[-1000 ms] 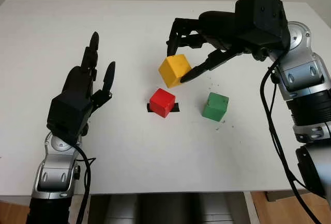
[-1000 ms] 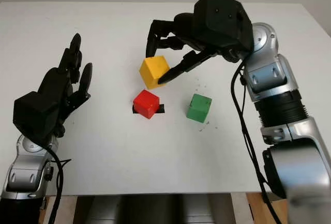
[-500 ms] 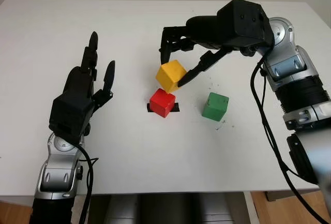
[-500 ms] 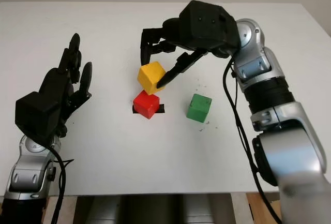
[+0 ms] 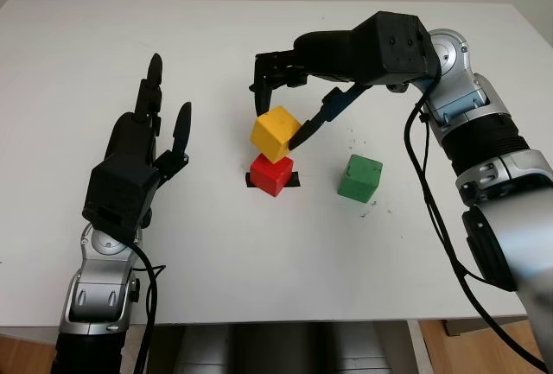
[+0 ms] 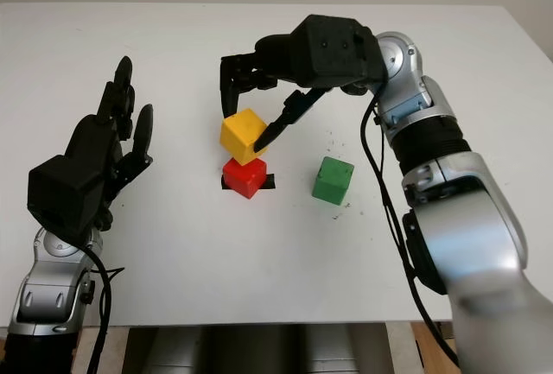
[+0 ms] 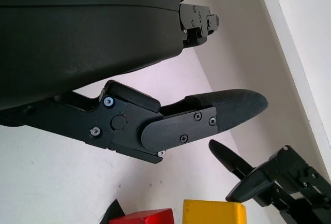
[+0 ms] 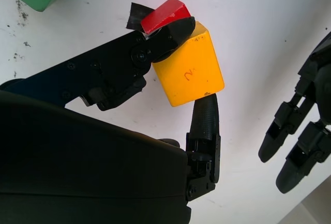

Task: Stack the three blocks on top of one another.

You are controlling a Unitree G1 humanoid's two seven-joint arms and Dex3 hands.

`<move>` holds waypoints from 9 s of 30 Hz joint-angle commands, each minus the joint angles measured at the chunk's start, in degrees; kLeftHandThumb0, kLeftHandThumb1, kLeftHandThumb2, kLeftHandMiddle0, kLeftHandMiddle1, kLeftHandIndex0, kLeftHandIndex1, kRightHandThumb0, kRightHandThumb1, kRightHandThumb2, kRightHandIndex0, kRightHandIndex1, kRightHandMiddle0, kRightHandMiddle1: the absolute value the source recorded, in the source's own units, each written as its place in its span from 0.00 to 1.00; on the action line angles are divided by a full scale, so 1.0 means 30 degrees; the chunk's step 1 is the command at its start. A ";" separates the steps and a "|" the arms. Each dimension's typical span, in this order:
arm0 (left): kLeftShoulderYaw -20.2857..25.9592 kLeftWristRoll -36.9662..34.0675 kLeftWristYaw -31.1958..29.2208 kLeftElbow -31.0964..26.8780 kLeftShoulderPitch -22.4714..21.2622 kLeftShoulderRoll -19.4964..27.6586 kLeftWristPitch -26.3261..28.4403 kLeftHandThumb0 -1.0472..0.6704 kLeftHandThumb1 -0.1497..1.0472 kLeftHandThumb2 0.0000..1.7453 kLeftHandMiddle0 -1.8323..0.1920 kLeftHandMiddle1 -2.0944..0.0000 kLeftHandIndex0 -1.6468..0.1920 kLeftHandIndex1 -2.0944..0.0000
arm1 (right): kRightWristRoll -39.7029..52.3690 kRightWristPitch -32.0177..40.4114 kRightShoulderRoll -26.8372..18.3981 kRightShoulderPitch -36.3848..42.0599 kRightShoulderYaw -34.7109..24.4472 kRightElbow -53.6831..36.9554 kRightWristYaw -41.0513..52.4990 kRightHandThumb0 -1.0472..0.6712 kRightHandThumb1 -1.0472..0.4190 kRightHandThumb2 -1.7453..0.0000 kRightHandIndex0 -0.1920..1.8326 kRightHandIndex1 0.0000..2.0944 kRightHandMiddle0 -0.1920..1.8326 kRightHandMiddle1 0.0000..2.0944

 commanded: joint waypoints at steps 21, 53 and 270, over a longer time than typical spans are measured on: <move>-0.0199 0.0026 0.0170 -0.0617 0.0525 -0.0233 -0.0040 0.14 1.00 0.41 0.96 0.97 0.95 0.98 | -0.1111 -0.2129 0.0719 -0.1686 0.0078 0.2054 -0.0315 0.37 0.05 0.97 0.20 0.02 0.25 0.76; -0.0122 -0.0486 -0.0046 -0.1007 0.0748 -0.0462 0.0219 0.15 1.00 0.41 0.97 0.97 0.96 0.98 | -0.1956 -0.2253 0.0334 -0.1995 0.0418 0.2317 0.0084 0.39 0.06 0.97 0.20 0.02 0.26 0.74; 0.0719 -0.1162 -0.0638 -0.1845 0.1206 -0.0002 0.0798 0.14 1.00 0.40 0.97 0.97 0.96 0.97 | -1.2779 -1.3943 -0.8430 0.5296 0.1912 -0.3788 -1.5384 0.40 0.11 0.97 0.27 0.04 0.39 0.09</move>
